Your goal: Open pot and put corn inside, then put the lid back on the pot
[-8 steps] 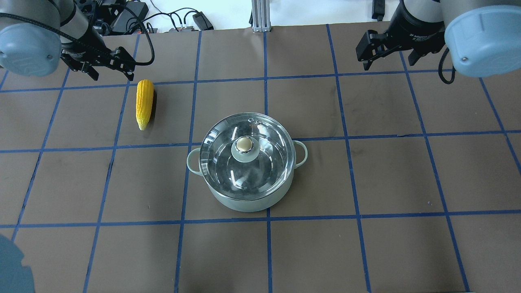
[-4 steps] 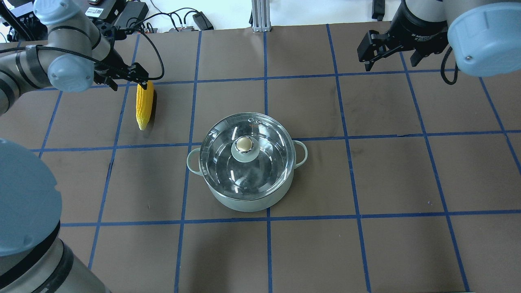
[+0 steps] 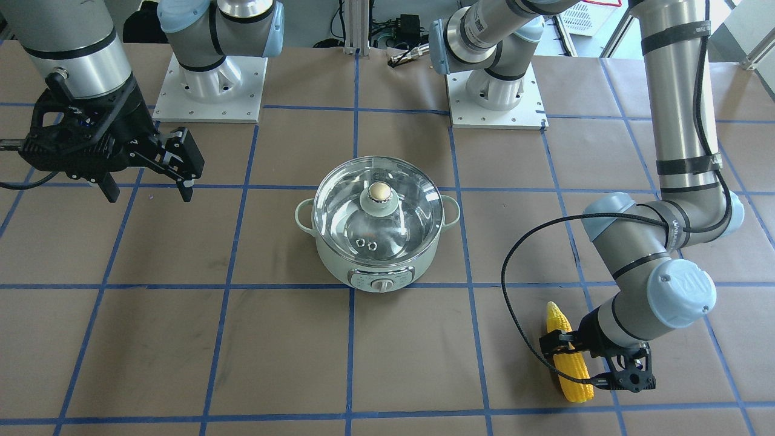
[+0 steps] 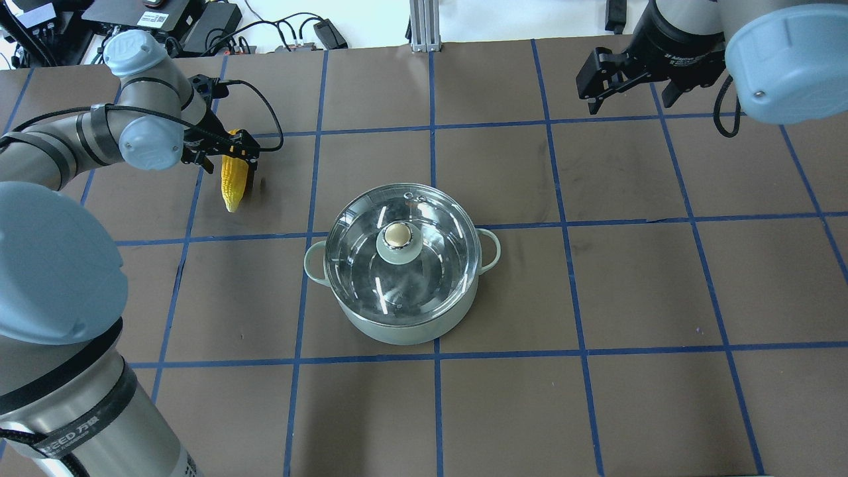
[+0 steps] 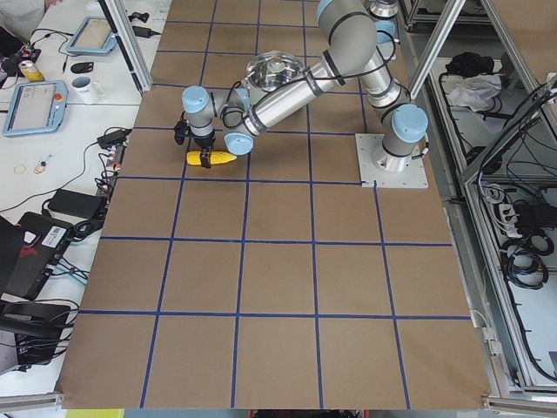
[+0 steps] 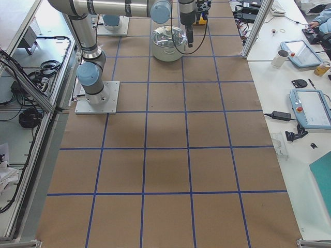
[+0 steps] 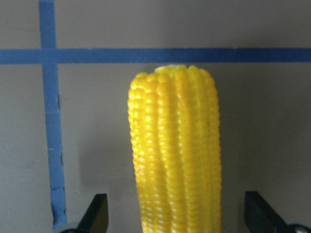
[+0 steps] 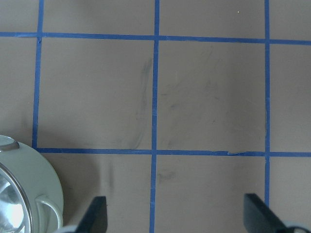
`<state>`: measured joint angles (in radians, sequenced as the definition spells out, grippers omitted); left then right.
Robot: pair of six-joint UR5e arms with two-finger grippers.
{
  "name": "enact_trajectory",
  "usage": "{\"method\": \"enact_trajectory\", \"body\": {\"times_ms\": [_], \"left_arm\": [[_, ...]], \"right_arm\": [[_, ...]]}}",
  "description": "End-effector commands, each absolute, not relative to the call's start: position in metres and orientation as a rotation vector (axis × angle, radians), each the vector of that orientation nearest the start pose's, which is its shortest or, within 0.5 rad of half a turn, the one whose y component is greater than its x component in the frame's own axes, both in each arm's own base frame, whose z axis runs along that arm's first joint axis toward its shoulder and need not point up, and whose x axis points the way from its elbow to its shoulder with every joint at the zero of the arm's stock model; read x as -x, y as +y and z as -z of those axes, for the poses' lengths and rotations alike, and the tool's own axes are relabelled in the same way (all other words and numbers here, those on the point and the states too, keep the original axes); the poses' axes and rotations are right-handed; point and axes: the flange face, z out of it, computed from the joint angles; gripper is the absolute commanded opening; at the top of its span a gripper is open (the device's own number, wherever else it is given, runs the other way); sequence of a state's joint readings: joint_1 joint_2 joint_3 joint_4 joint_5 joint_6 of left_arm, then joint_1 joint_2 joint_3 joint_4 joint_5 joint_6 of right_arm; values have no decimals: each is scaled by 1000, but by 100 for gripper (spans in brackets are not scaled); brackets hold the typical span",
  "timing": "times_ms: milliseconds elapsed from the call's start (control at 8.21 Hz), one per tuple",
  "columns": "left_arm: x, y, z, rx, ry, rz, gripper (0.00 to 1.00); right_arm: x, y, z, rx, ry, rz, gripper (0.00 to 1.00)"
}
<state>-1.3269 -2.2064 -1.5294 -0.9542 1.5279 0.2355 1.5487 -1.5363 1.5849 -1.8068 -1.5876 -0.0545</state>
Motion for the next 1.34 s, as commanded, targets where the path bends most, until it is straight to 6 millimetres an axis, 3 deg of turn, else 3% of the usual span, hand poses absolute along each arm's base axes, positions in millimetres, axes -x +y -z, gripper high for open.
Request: {"method": "enact_trajectory", "body": {"times_ms": [0,122,487,730,974,1217], "left_arm": [[-31,-694,-181,114,3180,38,21],[-31,-695,-183,87,3178,46,0],[-32,-692,-220,50,3158,89,0],[-26,-669,-291,50,3155,98,0],[-18,-638,-369,49,3147,144,0],[-18,-607,-420,51,3064,140,0]], "right_arm": [[-146,-529,-491,16,3155,273,100],[-181,-518,-487,-44,3146,234,100],[-278,-499,-460,-123,3102,213,100],[-344,-488,-429,-163,3045,170,100],[-378,-475,-398,-120,3048,103,100],[-410,-465,-376,-158,3015,50,100]]}}
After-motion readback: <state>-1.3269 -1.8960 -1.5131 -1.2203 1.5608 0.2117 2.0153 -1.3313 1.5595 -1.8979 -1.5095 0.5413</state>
